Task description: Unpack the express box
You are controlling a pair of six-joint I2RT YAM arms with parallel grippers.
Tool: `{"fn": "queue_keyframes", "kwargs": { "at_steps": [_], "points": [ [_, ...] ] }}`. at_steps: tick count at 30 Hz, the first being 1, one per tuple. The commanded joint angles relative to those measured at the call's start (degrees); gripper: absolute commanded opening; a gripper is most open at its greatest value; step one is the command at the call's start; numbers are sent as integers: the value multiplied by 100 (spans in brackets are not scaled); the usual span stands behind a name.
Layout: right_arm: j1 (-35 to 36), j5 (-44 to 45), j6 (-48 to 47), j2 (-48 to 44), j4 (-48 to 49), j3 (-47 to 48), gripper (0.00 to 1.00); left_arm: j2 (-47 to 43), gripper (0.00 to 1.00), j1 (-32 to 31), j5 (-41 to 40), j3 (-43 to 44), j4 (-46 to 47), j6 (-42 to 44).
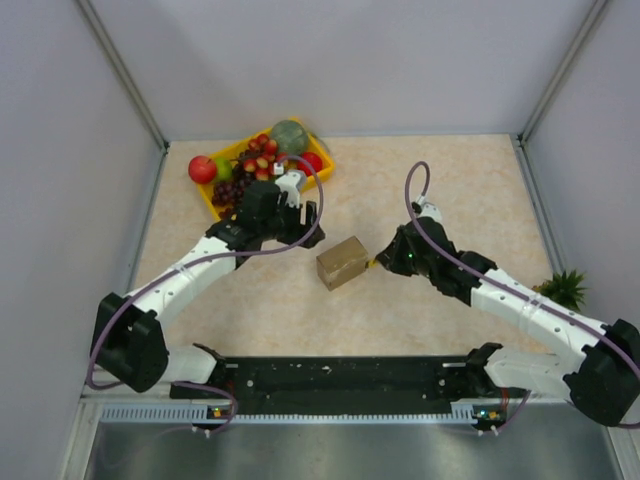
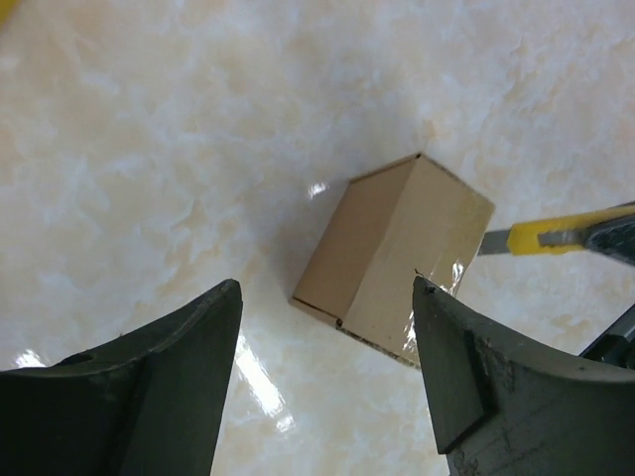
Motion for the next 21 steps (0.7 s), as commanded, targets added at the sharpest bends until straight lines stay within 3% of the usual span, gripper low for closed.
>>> {"fn": "queue_keyframes", "kwargs": {
  "at_steps": [1,7,13,21],
  "points": [
    [32,197,85,253,445,647,0,269,72,10,149,-293,-20,-560],
    [23,206,67,464,454,946,0,796,72,422,358,215,-414,-929],
    [32,127,76,666,393,1078,0,1114,64,475,878,253,-556,-903],
    [32,487,-64,-18,-99,1237,0,1096,62,502,685,120,-644,-1000]
  ]
}}
